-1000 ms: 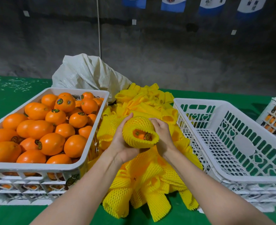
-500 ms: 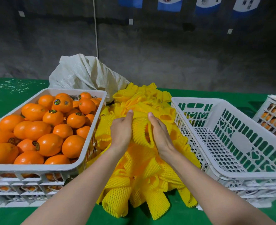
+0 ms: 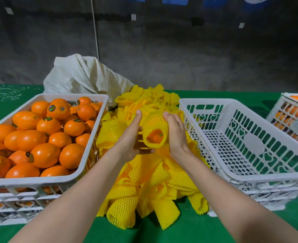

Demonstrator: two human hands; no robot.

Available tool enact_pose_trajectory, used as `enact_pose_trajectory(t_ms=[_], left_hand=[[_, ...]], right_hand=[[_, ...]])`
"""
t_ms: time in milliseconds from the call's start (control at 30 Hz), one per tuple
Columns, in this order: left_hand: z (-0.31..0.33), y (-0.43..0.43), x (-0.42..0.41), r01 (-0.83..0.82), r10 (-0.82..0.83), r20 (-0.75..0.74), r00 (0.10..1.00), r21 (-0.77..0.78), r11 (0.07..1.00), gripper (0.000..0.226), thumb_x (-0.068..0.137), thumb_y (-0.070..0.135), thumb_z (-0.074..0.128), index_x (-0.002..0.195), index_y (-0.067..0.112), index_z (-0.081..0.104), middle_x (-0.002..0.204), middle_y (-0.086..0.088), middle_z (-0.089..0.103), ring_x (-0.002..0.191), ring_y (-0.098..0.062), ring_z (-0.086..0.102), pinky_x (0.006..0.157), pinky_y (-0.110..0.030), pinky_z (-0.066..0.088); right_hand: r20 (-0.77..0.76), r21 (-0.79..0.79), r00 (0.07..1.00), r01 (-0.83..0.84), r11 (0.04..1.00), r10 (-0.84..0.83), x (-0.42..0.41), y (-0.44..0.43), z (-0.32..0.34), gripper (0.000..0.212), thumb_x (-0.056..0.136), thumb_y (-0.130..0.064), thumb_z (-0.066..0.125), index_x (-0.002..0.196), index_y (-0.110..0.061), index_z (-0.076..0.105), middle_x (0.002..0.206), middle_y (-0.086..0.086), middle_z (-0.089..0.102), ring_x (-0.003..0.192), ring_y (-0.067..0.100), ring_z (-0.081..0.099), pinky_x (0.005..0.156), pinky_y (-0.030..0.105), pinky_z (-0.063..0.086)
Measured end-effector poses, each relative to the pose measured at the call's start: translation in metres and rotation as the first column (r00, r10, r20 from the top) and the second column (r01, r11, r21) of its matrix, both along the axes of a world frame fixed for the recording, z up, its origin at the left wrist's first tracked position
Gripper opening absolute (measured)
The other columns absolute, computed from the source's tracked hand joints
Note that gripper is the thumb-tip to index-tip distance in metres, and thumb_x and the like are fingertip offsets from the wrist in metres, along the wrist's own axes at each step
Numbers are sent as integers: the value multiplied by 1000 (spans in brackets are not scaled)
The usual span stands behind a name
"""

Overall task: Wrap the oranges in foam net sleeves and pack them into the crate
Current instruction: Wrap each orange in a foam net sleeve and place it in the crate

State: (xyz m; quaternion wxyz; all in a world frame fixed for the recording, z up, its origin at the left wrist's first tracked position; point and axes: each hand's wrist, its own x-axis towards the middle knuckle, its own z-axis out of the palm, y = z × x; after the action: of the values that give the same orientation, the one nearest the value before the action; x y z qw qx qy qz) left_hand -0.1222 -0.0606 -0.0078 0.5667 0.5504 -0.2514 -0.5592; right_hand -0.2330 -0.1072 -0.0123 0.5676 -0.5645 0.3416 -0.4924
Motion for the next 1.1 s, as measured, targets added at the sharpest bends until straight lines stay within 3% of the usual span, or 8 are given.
enact_pose_trajectory(t_ms=[100,400,600,667,767,867,933,1100], left_hand=[[3,-1,-7,120,-122,-125,985,-20,993,50,84,64,52,110,24,67,98,-6,74,85,-27,71,65,-38,55],[4,-8,-1,308,-296,114,948,-108,945,34,67,53,63,78,23,75,81,-6,71,69,-21,68,64,-33,52],[-5,-8,-8,307,-292,121,949,-131,943,33,68,45,62,84,17,69,76,-9,71,62,-23,68,54,-31,55],[-7,-8,-10,275,-264,91,960,-149,950,34,69,44,61,89,17,67,78,-8,72,63,-21,69,53,-29,56],[-9,-8,-20,286,-279,67,958,-183,941,43,71,48,58,101,18,67,90,-7,75,77,-21,73,57,-30,57],[-9,-19,-39,64,-56,42,998,-224,973,55,81,56,53,120,19,62,113,-7,70,100,-24,68,82,-38,56],[-8,-31,-55,-185,190,9,982,-192,964,53,91,58,45,121,18,61,117,-8,67,105,-27,65,94,-45,50],[3,-54,-100,-214,225,44,973,-174,961,55,94,63,23,96,23,61,86,0,67,83,-19,65,74,-36,55]], right_hand=[[-152,-220,988,-10,975,-25,-9,-1,-2,32,78,-50,46,97,-25,44,85,-12,47,73,-11,46,64,11,39],[-251,-617,956,-37,786,-153,-28,-8,-4,30,92,-26,45,64,-16,38,61,-7,31,58,7,31,55,22,25],[-307,-485,951,-123,866,-37,-42,-8,-14,19,91,-30,54,93,-13,46,80,-5,44,71,5,41,62,28,38],[-322,-326,944,-175,929,65,-49,-8,-13,51,87,-34,62,128,-17,37,116,-5,46,102,3,44,76,9,39],[-141,53,924,-352,934,356,-58,-11,-12,78,75,-35,67,142,-32,28,142,-4,35,129,13,38,100,34,44],[-121,128,881,-443,887,458,-68,-17,-10,53,76,-22,72,119,-40,47,127,-5,54,120,19,52,98,44,47],[-228,101,878,-409,907,421,-75,-23,-6,63,73,-18,77,123,-38,45,126,-5,55,118,18,53,97,41,48],[-101,137,950,-282,950,297,-106,-52,8,98,50,-15,84,136,-19,38,129,10,54,117,27,54,97,46,48]])
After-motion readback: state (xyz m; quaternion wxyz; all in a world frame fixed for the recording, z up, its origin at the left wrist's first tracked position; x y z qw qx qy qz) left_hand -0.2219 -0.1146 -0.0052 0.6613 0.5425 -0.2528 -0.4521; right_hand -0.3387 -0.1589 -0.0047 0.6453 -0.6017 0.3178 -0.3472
